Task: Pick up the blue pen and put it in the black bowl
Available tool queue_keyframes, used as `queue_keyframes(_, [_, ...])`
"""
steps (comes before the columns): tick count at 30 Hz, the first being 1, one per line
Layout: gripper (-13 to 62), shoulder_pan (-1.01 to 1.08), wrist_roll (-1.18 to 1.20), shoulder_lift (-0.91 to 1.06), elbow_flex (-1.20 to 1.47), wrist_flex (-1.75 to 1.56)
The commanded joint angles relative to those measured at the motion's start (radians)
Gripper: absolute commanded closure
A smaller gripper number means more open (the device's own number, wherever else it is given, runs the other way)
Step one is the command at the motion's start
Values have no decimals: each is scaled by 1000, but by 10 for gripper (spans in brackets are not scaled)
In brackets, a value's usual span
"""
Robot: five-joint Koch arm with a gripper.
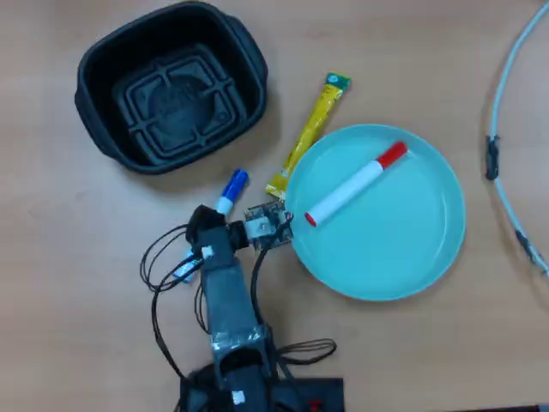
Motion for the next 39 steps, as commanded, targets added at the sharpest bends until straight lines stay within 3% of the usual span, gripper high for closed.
queue_keyframes(1, [120, 15, 8, 0, -23, -60])
queue_keyframes(6, [-60, 17, 9, -11, -12, -66])
queue_keyframes(8, [-83, 17, 9, -31, -14, -66])
queue_keyframes(29, [-78, -29, 34, -225, 5, -89])
queue_keyframes(39, [-77, -78, 158, -284, -31, -91])
